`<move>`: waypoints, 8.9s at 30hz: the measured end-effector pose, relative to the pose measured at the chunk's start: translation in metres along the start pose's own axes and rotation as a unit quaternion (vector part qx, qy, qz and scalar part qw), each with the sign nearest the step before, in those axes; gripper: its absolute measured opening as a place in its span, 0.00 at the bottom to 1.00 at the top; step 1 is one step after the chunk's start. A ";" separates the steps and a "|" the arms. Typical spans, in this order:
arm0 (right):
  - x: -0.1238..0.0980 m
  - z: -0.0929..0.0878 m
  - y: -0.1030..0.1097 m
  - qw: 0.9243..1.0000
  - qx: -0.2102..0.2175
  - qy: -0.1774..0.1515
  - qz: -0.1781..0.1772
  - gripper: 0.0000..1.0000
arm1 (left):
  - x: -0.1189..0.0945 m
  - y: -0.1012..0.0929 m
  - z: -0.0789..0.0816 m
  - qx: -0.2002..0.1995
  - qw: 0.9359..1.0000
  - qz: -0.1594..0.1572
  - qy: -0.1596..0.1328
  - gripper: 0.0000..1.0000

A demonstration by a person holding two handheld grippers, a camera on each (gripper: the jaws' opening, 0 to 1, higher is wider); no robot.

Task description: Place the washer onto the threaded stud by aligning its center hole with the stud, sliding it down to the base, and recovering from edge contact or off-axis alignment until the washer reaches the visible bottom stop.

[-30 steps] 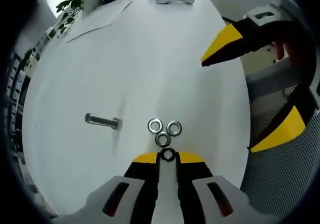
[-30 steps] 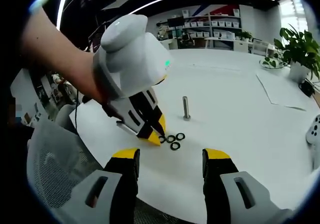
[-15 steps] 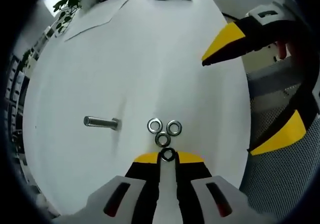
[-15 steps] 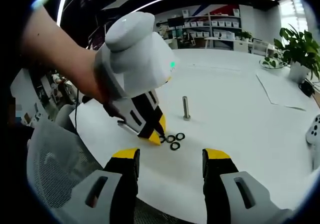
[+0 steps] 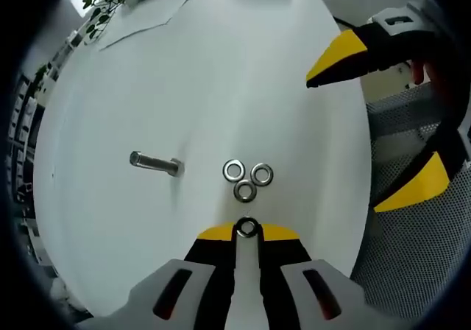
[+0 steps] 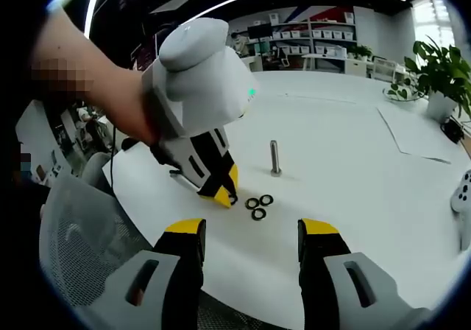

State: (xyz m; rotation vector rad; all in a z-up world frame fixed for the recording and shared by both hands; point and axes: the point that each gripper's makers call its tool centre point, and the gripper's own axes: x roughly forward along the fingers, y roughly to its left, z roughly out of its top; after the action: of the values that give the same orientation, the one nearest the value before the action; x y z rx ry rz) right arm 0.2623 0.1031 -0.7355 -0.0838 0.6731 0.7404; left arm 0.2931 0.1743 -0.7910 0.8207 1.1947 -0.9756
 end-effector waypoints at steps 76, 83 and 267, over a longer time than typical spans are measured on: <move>-0.001 -0.001 -0.006 1.000 0.004 -0.001 -0.009 0.52 | -0.004 0.064 0.047 0.008 1.000 0.007 -0.010 0.08; 0.000 -0.002 -0.006 1.000 0.003 0.001 -0.007 0.52 | 0.005 0.062 0.030 0.007 1.000 0.003 0.012 0.08; -0.001 -0.004 -0.010 1.000 0.000 0.007 -0.019 0.50 | 0.011 -0.003 0.020 0.074 0.997 -0.012 0.003 0.09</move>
State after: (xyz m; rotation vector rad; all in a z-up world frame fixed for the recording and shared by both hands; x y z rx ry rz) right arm 0.2661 0.0945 -0.7397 -0.1015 0.6835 0.7033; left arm 0.2985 0.1531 -0.7981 0.9293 1.1491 -1.0915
